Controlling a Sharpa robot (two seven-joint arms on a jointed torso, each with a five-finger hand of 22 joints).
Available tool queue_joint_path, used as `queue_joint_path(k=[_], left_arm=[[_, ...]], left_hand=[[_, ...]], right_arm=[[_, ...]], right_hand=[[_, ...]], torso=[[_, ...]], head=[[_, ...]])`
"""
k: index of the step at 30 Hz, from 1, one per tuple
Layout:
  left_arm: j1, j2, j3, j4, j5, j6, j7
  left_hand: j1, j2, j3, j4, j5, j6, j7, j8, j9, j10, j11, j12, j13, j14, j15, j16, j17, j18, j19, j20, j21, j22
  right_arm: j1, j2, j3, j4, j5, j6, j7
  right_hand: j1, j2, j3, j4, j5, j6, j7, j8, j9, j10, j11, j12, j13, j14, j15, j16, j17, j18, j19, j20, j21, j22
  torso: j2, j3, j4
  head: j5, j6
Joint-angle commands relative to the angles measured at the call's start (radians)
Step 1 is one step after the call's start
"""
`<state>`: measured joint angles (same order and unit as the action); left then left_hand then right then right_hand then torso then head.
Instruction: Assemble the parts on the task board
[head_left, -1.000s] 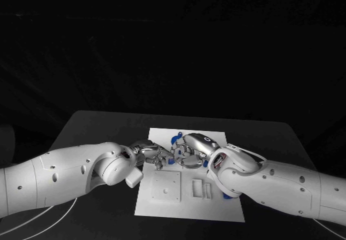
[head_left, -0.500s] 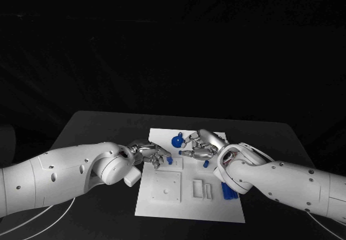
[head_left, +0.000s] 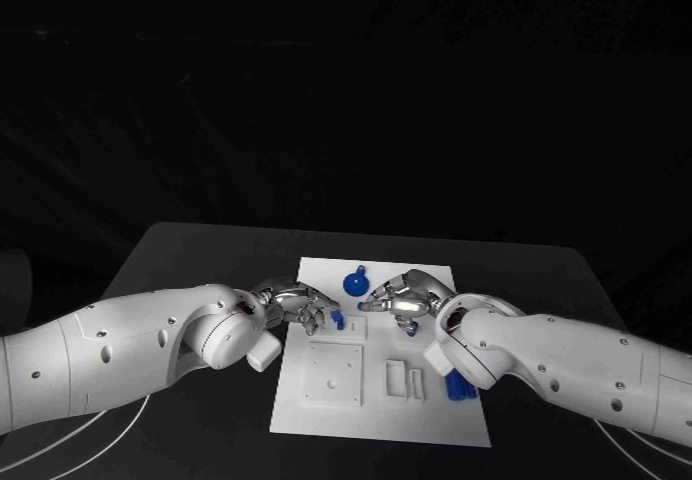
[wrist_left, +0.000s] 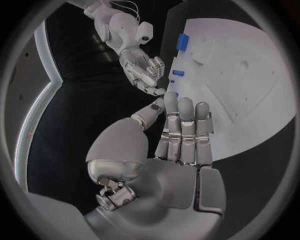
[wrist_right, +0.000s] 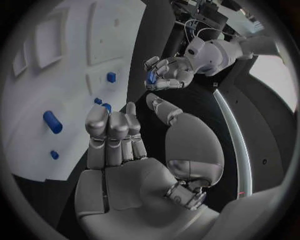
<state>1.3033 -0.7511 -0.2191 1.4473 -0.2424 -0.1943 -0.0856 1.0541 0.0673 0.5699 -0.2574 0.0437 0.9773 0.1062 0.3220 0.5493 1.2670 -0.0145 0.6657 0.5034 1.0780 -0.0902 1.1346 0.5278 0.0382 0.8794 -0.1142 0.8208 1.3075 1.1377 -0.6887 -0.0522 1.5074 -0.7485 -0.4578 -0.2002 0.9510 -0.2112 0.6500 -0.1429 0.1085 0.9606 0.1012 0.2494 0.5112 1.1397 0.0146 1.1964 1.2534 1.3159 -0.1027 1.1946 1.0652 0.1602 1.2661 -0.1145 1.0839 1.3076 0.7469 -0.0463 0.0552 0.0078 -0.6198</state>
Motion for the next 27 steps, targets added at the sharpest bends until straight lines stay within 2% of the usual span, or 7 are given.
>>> queue_joint_path(k=[1, 6, 17, 27], left_arm=[[0.001, 0.001, 0.002, 0.003, 0.016, -0.024, 0.027], [0.001, 0.002, 0.003, 0.003, 0.020, -0.029, 0.033], [0.001, 0.005, 0.004, 0.009, 0.033, -0.025, 0.034], [0.001, 0.007, 0.004, 0.010, 0.036, -0.025, 0.035]], left_hand=[[0.002, 0.007, 0.007, 0.000, 0.006, 0.022, -0.017, 0.004, 0.014, 0.001, -0.006, -0.004, 0.001, 0.001, -0.005, 0.007, 0.001, -0.014, 0.008, -0.074, 0.004, 0.021], [0.002, 0.007, 0.007, 0.000, 0.006, 0.022, -0.017, 0.004, 0.014, 0.001, -0.006, -0.004, 0.002, 0.001, -0.005, 0.007, 0.001, -0.014, 0.008, -0.074, 0.004, 0.021], [0.002, 0.007, 0.009, 0.000, 0.006, 0.022, -0.018, 0.004, 0.015, 0.002, -0.007, -0.003, 0.002, 0.002, -0.005, 0.007, 0.002, -0.014, 0.009, -0.074, 0.005, 0.021], [0.001, 0.007, 0.010, 0.000, 0.006, 0.021, -0.018, 0.005, 0.015, 0.002, -0.007, -0.003, 0.002, 0.002, -0.006, 0.007, 0.002, -0.014, 0.009, -0.075, 0.005, 0.021]], right_arm=[[0.000, 0.008, 0.000, -0.003, 0.184, 0.058, -0.030], [0.000, 0.025, -0.003, -0.013, 0.229, 0.067, -0.032], [-0.001, 0.051, -0.008, -0.030, 0.308, 0.031, 0.025], [-0.001, 0.061, -0.008, -0.033, 0.325, 0.048, 0.047]], right_hand=[[-0.009, 0.007, -0.018, -0.007, 0.007, -0.035, 0.028, -0.006, 0.001, -0.008, 0.001, 0.006, 0.002, -0.002, 0.008, -0.005, 0.002, 0.102, -0.004, -0.004, -0.006, 0.013], [-0.009, 0.010, -0.028, -0.014, 0.008, -0.040, 0.029, -0.007, 0.000, -0.014, 0.002, 0.004, 0.000, -0.004, 0.009, -0.006, 0.003, 0.102, -0.006, -0.004, -0.007, 0.014], [-0.010, 0.012, -0.048, -0.028, 0.009, -0.057, 0.034, -0.015, -0.004, -0.021, 0.007, 0.003, -0.002, -0.007, 0.013, -0.007, 0.004, 0.102, -0.012, -0.002, -0.008, 0.015], [-0.002, 0.017, -0.058, -0.043, 0.012, -0.069, 0.039, -0.021, -0.008, -0.027, 0.011, 0.002, -0.004, -0.010, 0.018, -0.007, 0.005, 0.102, -0.016, -0.001, -0.009, 0.015]], torso=[[0.000, -0.0002, -0.0003], [0.001, 0.0000, 0.0007], [0.001, 0.0009, 0.0010], [0.001, 0.0012, -0.0004]], head=[[-0.001, -0.001], [-0.002, 0.000], [-0.001, -0.002], [0.000, -0.001]])
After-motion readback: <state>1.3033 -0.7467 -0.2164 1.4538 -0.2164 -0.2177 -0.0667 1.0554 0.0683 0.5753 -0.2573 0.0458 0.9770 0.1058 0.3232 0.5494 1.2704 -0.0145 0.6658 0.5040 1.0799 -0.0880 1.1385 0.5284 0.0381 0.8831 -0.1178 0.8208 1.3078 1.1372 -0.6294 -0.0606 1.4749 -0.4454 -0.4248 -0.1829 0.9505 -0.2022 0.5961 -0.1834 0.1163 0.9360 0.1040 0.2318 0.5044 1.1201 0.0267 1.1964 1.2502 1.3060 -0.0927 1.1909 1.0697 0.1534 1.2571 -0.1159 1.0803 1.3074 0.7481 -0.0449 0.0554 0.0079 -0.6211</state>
